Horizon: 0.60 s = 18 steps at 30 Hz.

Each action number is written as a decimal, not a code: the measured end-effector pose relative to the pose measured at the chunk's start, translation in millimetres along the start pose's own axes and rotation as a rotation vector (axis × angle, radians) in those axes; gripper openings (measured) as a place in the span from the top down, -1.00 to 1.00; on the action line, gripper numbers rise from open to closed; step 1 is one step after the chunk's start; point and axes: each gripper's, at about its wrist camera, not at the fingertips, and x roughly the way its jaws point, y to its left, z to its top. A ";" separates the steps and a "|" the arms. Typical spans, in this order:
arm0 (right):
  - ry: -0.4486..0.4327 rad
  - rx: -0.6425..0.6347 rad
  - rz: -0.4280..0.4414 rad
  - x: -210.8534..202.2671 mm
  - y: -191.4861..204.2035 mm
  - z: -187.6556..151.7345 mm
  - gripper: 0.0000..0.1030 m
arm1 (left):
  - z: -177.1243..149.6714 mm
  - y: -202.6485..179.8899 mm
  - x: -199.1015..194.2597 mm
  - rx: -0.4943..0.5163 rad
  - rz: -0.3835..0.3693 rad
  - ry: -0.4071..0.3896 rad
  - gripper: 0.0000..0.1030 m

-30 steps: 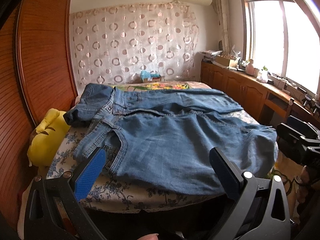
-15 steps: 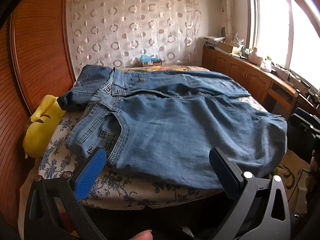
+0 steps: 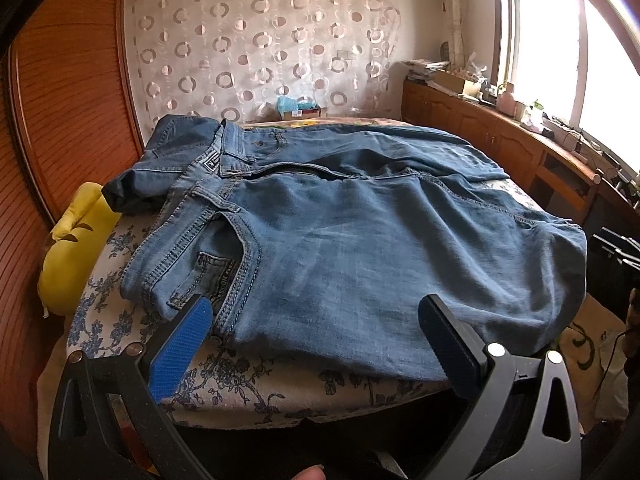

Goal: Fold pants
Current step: 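Grasp the jeans leg hem with the right tool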

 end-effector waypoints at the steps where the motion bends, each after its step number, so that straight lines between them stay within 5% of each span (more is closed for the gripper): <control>1: 0.010 0.003 -0.001 0.2 0.7 0.4 -0.52 | -0.1 1.1 -0.4 0.000 -0.001 -0.001 -1.00; 18: 0.123 0.021 0.018 -10.1 -1.8 1.7 -0.31 | -6.7 51.0 8.3 -0.081 -0.001 0.004 -0.83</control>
